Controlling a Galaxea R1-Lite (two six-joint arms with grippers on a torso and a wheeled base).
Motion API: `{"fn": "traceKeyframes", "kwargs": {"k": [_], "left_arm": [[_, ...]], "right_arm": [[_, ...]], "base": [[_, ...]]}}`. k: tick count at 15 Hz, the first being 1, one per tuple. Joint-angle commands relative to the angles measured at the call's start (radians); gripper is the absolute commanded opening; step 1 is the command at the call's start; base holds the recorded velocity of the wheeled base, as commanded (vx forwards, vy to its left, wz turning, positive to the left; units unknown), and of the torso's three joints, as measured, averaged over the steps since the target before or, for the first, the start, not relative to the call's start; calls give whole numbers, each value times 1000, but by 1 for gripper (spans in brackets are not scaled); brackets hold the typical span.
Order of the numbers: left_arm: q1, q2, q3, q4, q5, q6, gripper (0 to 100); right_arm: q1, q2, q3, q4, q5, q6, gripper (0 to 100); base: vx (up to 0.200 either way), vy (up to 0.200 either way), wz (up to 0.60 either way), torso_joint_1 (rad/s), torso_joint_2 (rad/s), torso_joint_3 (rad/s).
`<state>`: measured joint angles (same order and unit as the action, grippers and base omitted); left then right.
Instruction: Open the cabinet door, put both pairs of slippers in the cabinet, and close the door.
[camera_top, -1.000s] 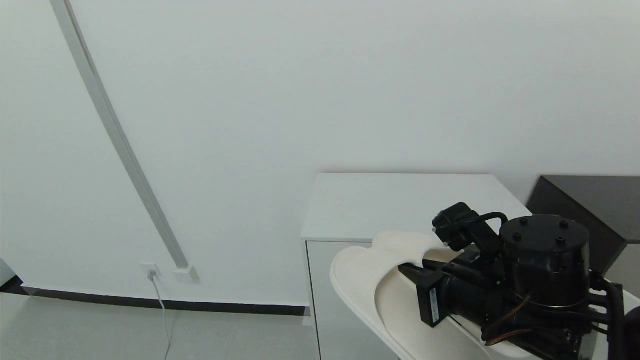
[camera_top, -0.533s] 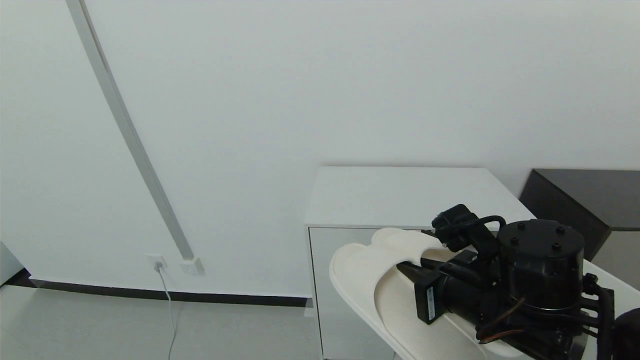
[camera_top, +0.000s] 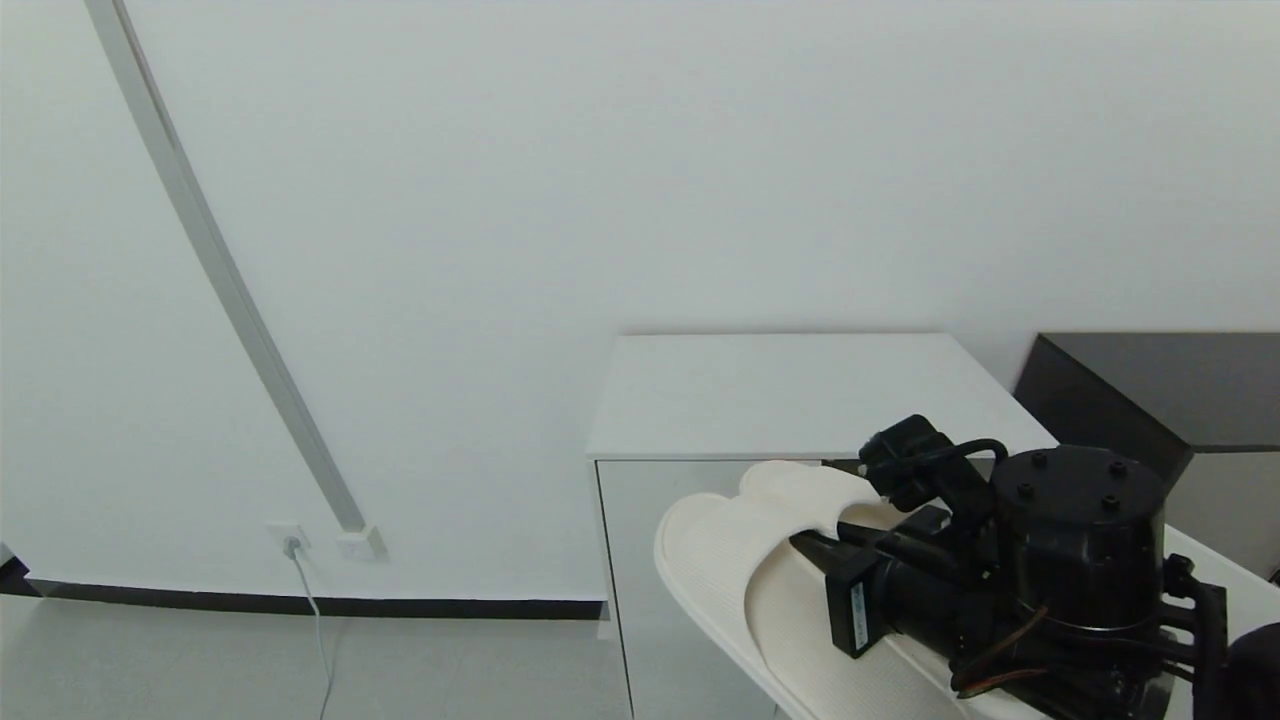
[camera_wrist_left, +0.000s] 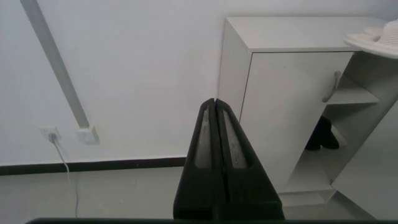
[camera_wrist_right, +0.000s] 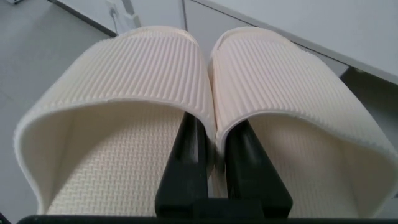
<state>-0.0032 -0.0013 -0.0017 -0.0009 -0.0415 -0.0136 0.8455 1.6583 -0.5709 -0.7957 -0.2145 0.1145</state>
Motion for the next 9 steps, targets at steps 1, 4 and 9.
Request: {"fn": "traceKeyframes", "kwargs": {"k": [1, 4, 9], "left_arm": [[0, 1, 0, -1, 0, 0, 0], [0, 1, 0, 1, 0, 1, 0], [-1, 1, 0, 1, 0, 0, 0]], "right_arm": [[3, 6, 6, 0, 1, -1, 0], [3, 6, 8, -3, 1, -13, 0], [4, 5, 17, -14, 1, -15, 0]], "base": [[0, 0, 0, 0, 0, 0], [0, 0, 0, 0, 0, 0], [0, -200, 0, 0, 5, 3]]}}
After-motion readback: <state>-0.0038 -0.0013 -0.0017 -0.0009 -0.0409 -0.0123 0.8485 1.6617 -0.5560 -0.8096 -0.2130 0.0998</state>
